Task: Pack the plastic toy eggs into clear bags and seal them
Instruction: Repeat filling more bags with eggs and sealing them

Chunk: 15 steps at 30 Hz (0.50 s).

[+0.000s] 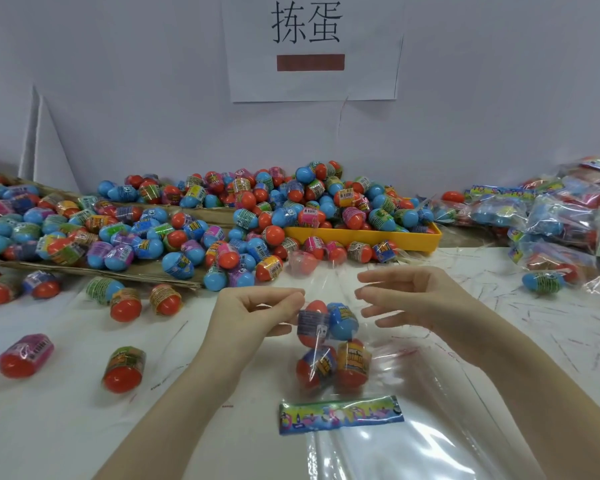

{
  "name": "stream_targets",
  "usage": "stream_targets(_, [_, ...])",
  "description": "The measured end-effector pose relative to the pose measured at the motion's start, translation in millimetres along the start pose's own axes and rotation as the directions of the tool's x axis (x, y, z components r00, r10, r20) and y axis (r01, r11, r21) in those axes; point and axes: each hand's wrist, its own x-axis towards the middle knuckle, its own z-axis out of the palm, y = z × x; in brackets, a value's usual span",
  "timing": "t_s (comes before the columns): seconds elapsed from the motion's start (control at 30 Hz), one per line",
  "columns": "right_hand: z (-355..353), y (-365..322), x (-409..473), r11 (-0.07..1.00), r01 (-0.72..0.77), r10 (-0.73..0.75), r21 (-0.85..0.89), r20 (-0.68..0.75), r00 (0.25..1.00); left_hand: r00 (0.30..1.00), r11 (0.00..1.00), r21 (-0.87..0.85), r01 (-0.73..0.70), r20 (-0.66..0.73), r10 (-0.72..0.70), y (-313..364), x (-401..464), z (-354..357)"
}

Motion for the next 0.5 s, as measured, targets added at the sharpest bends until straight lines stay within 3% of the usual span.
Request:
stream_targets(0.2, [14.3, 2.2, 0.9, 0.996, -0.043, 0.048, -0.074, 0.075, 0.996, 1.0, 1.0, -0.022, -0.015, 0.009, 0.015, 1.8, -0.3, 0.6])
stream_targets(0.5, [10.0, 1.1, -0.1, 0.997, 0.042, -0.046, 0.064, 0.068, 0.997, 0.999, 0.997, -0.08, 0.01, -0.041, -0.013, 4.6, 1.5, -2.9])
